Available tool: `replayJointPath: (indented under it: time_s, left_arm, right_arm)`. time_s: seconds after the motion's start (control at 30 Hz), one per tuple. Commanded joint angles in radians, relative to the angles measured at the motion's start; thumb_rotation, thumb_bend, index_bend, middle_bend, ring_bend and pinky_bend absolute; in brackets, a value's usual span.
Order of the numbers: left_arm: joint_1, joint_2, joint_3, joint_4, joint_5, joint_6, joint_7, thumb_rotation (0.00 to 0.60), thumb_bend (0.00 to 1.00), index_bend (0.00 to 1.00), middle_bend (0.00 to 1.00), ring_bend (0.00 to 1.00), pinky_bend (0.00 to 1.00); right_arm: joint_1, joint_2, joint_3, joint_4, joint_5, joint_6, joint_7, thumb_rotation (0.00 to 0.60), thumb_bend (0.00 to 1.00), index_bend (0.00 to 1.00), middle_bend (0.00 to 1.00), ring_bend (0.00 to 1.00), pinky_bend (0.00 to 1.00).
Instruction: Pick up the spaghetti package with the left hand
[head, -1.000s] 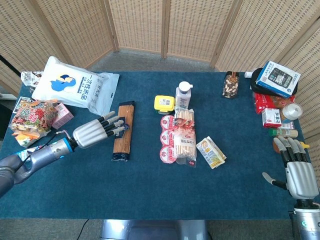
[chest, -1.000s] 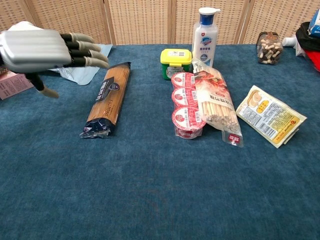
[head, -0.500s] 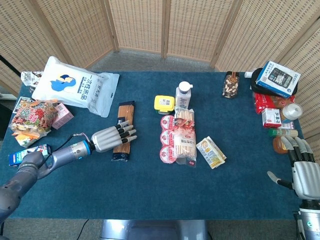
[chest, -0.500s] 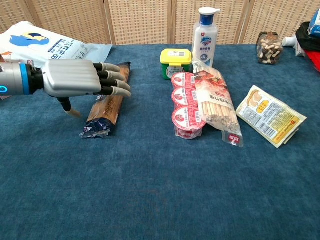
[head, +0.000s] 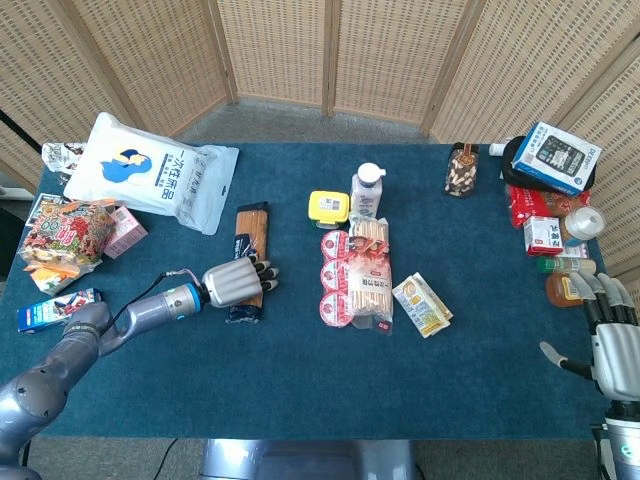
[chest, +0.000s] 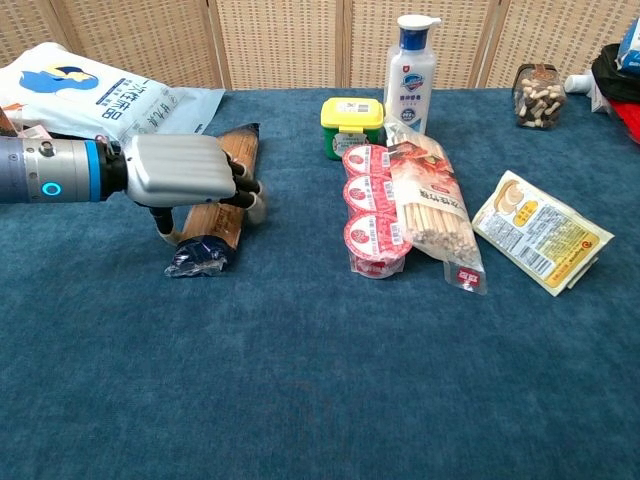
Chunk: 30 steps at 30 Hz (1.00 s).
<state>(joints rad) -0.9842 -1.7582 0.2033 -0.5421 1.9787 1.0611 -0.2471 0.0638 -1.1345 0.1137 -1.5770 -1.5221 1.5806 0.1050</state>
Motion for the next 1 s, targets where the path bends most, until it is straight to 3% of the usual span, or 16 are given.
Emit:
replayJointPath:
  time_s: [0.03, 0.33, 1.0]
  left_arm:
    - [-0.013, -0.008, -0.007, -0.024, -0.024, -0.023, 0.026, 0.6, 0.26, 0.75, 0.8, 0.83, 0.87]
    - [-0.018, 0.076, -0.058, -0.174, -0.074, 0.048, 0.144, 0.6, 0.27, 0.79, 0.86, 0.89, 0.92]
    - [0.052, 0.584, -0.203, -0.81, -0.16, 0.244, 0.444, 0.6, 0.27, 0.79, 0.86, 0.89, 0.92]
  right_arm:
    - [-0.002, 0.002, 0.001, -0.001, -0.001, 0.004, 0.004, 0.6, 0.0, 0.0, 0.0, 0.0, 0.0]
    - [-0.008, 0.006, 0.0, -0.001, -0.008, 0.016, 0.008, 0.6, 0.0, 0.0, 0.0, 0.0, 0.0]
    - [-0.013, 0.006, -0.02, -0.03, -0.07, 0.045, -0.026, 0.6, 0.0, 0.0, 0.0, 0.0, 0.0]
